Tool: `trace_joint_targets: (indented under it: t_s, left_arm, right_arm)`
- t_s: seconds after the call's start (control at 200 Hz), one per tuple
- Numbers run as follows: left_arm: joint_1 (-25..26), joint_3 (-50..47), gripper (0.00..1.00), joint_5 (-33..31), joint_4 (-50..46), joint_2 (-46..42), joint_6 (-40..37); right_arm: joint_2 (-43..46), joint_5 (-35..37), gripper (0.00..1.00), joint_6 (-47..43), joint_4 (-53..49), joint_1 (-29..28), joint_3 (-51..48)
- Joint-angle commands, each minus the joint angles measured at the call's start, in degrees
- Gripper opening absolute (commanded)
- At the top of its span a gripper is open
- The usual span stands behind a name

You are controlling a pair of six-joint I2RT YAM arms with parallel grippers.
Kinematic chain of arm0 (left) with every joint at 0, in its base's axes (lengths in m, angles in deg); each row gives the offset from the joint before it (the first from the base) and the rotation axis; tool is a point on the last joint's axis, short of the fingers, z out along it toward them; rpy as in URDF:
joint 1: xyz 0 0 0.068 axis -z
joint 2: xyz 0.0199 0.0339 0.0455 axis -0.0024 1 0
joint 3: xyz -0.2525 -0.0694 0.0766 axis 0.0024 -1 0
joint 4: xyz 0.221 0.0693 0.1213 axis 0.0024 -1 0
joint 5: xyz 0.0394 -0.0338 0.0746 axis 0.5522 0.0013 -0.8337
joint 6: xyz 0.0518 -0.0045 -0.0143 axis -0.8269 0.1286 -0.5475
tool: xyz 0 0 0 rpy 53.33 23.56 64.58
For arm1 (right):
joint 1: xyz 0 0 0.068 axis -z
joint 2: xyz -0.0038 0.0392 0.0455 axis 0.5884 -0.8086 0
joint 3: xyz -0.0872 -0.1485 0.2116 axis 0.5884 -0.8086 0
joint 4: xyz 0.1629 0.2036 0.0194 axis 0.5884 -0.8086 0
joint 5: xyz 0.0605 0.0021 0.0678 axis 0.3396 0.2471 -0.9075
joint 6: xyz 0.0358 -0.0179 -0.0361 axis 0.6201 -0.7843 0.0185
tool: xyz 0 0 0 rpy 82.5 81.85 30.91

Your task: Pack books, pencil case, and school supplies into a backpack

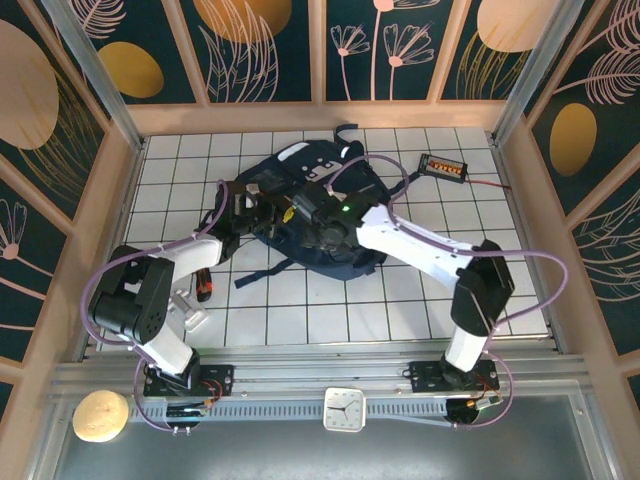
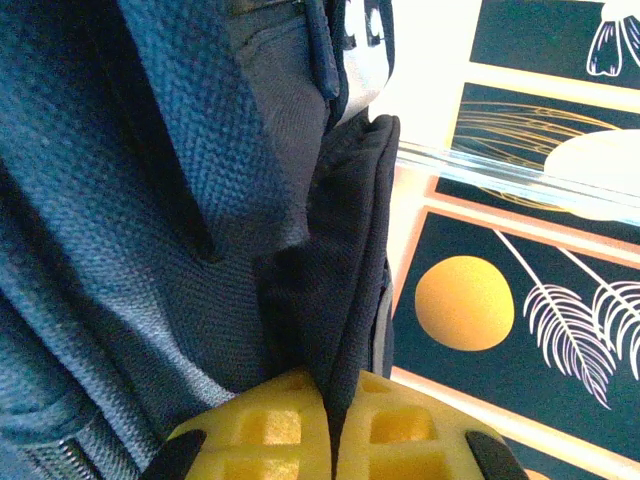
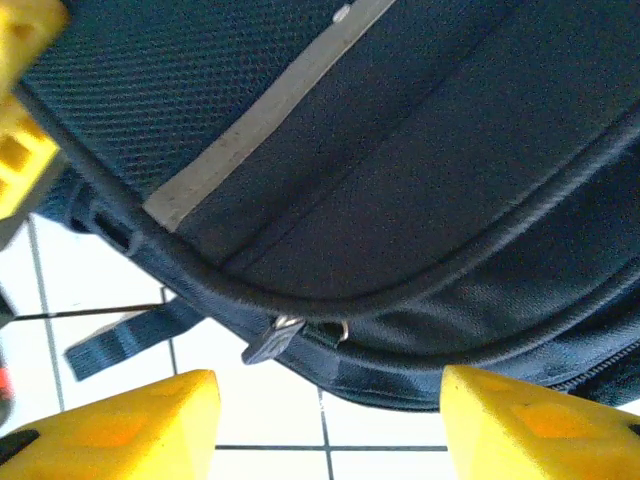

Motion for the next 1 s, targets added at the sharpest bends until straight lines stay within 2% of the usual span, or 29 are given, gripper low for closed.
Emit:
trace_joint_targets:
  t_s: [0.0,0.33,0.656,0.826,0.996]
  left_arm:
    - [0.2,0.6,0.0,0.7,9.7,-3.4,3.6]
    - [0.2,-0.5,0.0,1.3,10.6,-3.4,4.1]
    - [0.2,-0.4,0.0,1.5,12.5,-2.4,5.0]
    - [0.2,0.4,0.0,1.9,12.8,-1.5,5.1]
    - [0.2,0.9,0.0,2.2,12.9,-1.0,5.2]
  right_arm:
    - [-2.6,5.8,0.59,1.0,-4.0,-0.9,4.3]
    - [-9.1,6.4,0.55,0.5,-6.2,0.1,9.5]
    - [-8.7,5.6,0.37,0.6,-6.5,0.6,8.0]
    - [-8.6,4.8,0.36,0.5,-5.6,0.6,7.3]
    - [-9.5,4.4,0.3,-0.1,-5.0,0.7,7.8]
